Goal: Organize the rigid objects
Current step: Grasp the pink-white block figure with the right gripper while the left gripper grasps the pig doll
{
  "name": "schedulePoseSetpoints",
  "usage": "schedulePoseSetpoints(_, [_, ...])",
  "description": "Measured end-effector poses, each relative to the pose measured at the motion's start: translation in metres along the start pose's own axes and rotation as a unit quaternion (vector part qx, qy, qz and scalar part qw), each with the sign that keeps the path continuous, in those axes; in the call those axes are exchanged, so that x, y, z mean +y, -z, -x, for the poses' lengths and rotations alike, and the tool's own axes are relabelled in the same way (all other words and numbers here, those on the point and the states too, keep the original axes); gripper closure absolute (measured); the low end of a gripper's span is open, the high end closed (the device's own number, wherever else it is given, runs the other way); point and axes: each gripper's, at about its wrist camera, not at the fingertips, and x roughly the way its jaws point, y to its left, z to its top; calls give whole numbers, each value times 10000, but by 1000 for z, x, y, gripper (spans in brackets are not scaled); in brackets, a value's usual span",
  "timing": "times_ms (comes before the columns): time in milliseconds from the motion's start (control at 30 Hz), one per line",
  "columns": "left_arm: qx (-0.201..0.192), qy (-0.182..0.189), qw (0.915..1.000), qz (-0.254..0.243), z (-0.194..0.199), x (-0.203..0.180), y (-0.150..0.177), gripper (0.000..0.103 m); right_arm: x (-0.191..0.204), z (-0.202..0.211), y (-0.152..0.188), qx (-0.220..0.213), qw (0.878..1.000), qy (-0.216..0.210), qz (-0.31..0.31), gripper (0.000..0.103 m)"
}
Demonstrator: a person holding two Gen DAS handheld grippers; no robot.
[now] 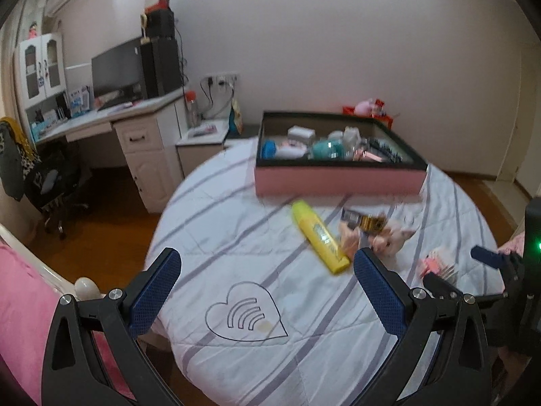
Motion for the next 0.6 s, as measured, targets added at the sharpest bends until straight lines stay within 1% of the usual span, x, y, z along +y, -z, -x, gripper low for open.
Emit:
schedulePoseSetpoints(100, [186, 37, 9998, -72, -13, -5, 2, 0, -2, -8, 0, 117, 9998, 14, 133, 0])
schedulePoseSetpoints(133, [227, 54, 9997, -98, -16, -8, 2, 0, -4, -10, 0, 145, 9998, -12, 132, 7])
schedulePoseSetpoints(167, [260, 84, 9995, -136, -20, -11, 2, 0, -6, -13, -1, 181, 9997, -56, 126, 17])
schedulePoseSetpoints(200, [295, 114, 9993, -179, -24, -15, 1, 0, -9, -14, -1, 209, 9997, -101, 104, 24])
schedulePoseSetpoints(233, [312, 145, 9992, -214, -27, -19, 0, 0, -16, -14, 0, 188, 9998, -99, 51, 40])
schedulePoseSetpoints(333, [385, 275, 9985, -269, -36, -31, -2, 0, -30, -14, -1, 110, 9997, -185, -145, 40])
schedulePoseSetpoints(400, [415, 351, 9981, -296, -43, -39, -5, 0, -34, -18, -2, 105, 9997, -134, -171, 40])
schedulePoseSetpoints(533, [360, 335, 9978, -435, -51, -51, -14, 0, -34, -20, -3, 54, 9998, -123, -123, 40])
schedulePoseSetpoints(600, [404, 363, 9975, -459, -58, -54, -20, 0, -34, -21, -4, 57, 9999, -120, -109, 40])
